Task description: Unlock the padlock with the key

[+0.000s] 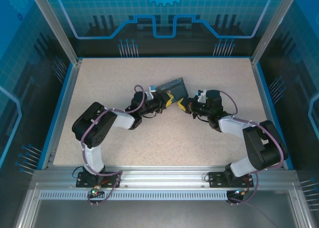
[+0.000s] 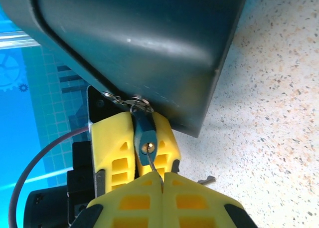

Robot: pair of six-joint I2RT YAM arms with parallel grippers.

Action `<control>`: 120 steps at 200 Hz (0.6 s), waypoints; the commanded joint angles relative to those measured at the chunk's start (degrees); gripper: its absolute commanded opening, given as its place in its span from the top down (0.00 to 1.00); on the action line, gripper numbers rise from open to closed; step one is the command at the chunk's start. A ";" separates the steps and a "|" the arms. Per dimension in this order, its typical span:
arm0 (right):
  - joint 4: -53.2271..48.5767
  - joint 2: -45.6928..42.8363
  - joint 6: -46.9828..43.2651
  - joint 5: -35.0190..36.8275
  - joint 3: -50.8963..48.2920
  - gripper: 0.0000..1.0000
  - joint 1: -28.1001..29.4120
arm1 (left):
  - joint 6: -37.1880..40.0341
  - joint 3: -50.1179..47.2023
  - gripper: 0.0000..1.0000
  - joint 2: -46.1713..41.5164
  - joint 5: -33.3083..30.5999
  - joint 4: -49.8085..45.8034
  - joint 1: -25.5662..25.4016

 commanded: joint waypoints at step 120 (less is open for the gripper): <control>-0.06 0.57 -0.87 0.49 2.29 1.00 0.34 | -1.18 0.08 1.00 -2.13 0.74 5.58 -0.34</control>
